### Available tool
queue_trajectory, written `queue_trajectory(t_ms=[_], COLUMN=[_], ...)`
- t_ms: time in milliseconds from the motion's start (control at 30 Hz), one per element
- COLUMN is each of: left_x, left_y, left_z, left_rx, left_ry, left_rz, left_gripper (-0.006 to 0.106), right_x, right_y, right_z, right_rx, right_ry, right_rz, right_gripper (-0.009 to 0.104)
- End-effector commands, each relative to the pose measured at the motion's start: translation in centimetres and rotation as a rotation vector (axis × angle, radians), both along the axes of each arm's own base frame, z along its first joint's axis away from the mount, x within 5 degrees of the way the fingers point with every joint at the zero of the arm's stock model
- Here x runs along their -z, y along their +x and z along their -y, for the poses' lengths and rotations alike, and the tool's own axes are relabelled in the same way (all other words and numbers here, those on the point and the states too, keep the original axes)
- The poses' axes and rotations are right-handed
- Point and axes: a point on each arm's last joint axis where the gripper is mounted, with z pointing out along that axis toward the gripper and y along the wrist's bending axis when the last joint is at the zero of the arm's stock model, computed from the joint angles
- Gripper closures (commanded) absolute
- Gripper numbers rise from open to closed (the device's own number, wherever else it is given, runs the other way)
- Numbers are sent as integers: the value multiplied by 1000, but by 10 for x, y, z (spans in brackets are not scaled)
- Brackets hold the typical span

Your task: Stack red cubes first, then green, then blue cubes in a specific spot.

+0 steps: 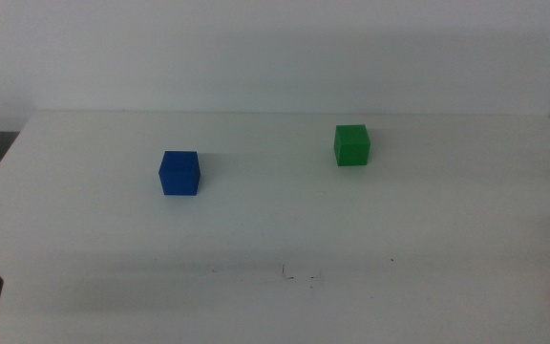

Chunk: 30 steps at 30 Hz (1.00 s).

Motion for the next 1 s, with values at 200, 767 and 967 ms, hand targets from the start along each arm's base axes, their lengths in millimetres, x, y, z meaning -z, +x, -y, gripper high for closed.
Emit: queue_trajectory(t_ms=[200, 767, 967], left_x=[-1, -1, -1], left_y=[0, 0, 0], left_z=[0, 0, 0], left_rx=[-3, -3, -3], left_ry=[-6, -6, -6], left_rz=[16, 16, 16], left_gripper=[7, 7, 7], right_x=[17, -12, -45], right_y=[9, 36, 65], right_z=[5, -76, -192], right_rx=[-1, 12, 29], right_ry=[4, 2, 73], right_rz=[-17, 42, 76], right_gripper=[11, 92, 92])
